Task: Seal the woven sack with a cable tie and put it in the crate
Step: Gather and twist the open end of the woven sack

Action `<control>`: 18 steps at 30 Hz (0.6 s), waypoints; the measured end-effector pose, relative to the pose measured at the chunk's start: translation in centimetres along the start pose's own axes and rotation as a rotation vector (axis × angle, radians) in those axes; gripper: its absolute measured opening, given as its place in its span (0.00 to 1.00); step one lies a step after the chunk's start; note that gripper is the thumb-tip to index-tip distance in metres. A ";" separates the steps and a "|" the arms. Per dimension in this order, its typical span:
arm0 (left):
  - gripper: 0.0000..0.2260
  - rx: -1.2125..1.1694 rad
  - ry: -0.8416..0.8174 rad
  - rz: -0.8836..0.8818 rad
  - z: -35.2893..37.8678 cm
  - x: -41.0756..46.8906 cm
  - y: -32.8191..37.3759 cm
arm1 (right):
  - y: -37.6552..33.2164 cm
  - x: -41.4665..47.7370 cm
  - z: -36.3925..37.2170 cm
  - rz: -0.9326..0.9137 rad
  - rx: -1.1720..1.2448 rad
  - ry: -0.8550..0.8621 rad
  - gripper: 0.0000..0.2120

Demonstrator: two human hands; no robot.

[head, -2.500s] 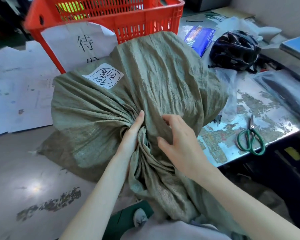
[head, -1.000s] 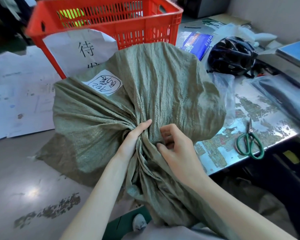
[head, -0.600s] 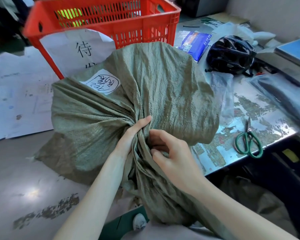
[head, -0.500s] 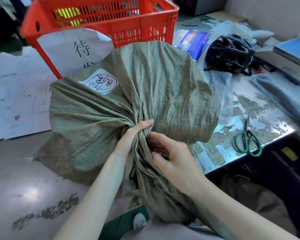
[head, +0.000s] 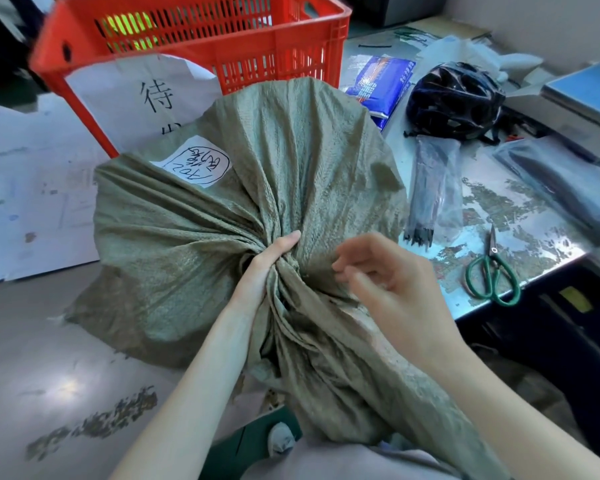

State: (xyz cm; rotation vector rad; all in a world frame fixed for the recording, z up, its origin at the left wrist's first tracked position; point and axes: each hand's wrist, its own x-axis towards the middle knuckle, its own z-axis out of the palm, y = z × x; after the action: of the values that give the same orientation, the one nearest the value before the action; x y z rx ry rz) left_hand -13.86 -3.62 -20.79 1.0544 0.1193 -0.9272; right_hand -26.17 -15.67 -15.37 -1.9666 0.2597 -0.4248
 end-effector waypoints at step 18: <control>0.19 0.041 -0.058 0.008 0.2 -0.7 -0.1 | 1.4 -1.4 2.3 0.033 -0.218 -0.116 0.24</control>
State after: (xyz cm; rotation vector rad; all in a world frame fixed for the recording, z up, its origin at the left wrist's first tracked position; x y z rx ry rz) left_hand -14.46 -3.36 -20.39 1.0640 0.0489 -0.9557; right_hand -26.53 -13.84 -17.74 -2.1886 0.2730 -0.2681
